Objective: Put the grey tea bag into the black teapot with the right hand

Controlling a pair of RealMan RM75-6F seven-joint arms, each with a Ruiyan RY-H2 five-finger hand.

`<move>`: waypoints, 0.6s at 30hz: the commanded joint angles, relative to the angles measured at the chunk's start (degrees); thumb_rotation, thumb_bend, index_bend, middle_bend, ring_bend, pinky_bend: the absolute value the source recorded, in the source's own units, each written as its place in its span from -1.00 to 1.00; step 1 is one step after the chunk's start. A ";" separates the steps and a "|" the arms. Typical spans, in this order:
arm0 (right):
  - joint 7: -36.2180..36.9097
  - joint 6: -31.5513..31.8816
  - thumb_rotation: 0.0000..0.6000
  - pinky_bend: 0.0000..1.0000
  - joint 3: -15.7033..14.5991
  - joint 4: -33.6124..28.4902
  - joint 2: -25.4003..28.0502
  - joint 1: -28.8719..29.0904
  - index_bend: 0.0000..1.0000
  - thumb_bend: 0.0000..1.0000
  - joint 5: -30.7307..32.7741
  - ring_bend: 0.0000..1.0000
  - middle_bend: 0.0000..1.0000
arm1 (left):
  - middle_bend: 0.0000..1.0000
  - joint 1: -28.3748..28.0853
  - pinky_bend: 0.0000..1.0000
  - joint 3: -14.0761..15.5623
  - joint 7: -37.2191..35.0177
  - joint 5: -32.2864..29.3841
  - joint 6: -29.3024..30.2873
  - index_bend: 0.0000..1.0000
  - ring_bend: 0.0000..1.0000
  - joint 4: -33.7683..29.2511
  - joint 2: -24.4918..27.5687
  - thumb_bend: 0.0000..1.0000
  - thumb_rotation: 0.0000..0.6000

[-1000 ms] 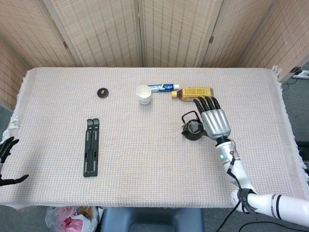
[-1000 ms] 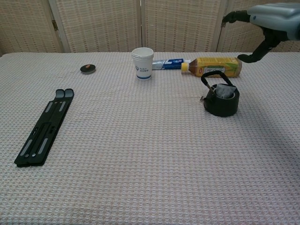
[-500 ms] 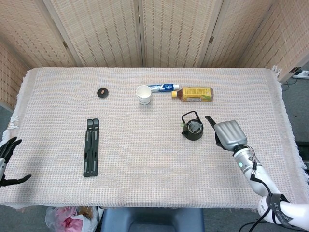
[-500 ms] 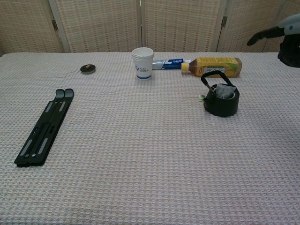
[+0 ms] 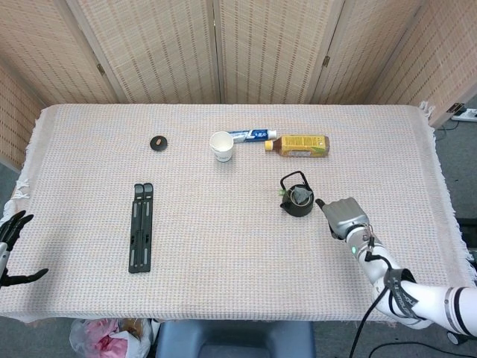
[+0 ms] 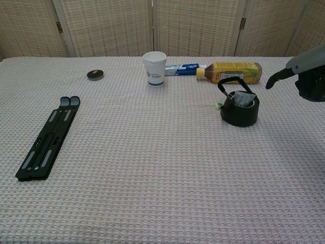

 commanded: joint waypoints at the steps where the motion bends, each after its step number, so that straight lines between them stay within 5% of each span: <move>1: -0.06 -2.93 1.00 0.63 -1.68 3.34 -2.28 2.58 -1.00 1.00 3.34 0.44 0.56 | -1.00 0.02 -0.43 -0.01 -0.40 0.04 -0.01 -1.00 -0.90 0.15 0.09 -0.73 1.00; 18: 7.09 -11.35 1.00 0.63 -6.04 14.59 -8.29 8.21 -1.00 1.00 4.49 0.44 0.56 | -1.00 -0.15 -0.43 -0.07 -2.16 -0.15 -0.76 -1.00 -0.90 0.95 0.31 -0.73 1.00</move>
